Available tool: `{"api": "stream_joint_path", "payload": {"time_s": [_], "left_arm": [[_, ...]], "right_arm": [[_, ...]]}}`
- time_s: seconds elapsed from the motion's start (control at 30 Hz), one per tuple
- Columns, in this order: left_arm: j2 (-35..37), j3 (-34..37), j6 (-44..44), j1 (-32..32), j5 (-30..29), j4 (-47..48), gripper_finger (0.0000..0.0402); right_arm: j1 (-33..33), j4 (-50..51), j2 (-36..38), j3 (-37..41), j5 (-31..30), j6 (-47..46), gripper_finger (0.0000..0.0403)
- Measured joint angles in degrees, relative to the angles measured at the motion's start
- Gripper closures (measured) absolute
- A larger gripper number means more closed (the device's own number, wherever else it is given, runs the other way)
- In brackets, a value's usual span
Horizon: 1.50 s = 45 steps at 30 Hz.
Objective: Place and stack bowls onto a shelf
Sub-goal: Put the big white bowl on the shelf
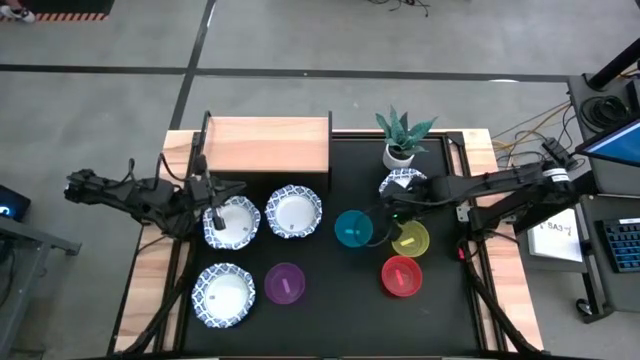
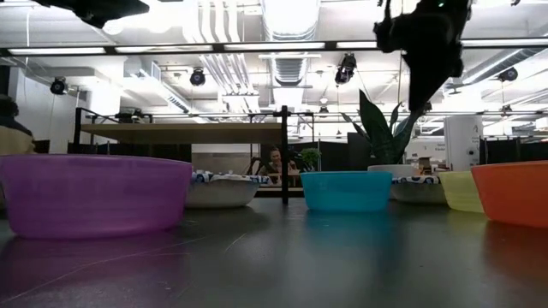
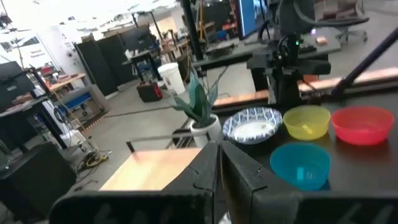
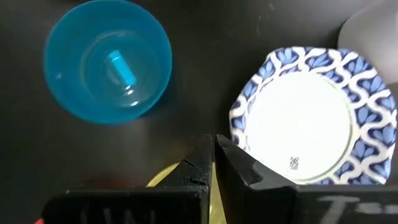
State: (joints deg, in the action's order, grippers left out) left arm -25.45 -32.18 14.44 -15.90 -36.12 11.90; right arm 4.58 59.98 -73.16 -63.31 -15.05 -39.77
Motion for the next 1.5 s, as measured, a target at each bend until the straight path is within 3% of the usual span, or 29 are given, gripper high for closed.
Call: {"api": "stream_joint_path", "payload": {"time_s": [0.13, 0.23, 0.4, 0.67, 1.17, 1.5], "left_arm": [[0.3, 0.5, 0.0, 0.0, 0.0, 0.3, 0.0402], [0.2, 0.7, -0.1, 0.0, 0.0, 0.3, 0.0402], [0.3, 0.7, -0.4, 0.0, 0.0, 0.2, 0.0402], [0.3, 0.7, -0.4, 0.0, 0.0, 0.2, 0.0402], [0.3, 0.8, -0.4, 0.0, 0.0, 0.2, 0.0402], [0.3, 0.8, -0.2, 0.0, -0.8, 0.2, 0.0402]], "right_arm": [[-0.5, -0.2, -3.8, -1.4, -4.0, -0.8, 0.0391], [-1.5, -0.1, -6.2, -3.5, -1.5, -2.1, 0.0375], [-4.3, 0.1, -9.5, -7.0, 5.3, -3.4, 0.0313], [-5.5, 0.2, -13.7, -8.1, 6.0, -5.6, 0.0244], [-13.4, 2.1, -22.3, -8.2, 1.3, -10.7, 0.0262], [-13.9, 1.7, -27.3, -8.2, -0.1, -9.9, 0.0265]]}}
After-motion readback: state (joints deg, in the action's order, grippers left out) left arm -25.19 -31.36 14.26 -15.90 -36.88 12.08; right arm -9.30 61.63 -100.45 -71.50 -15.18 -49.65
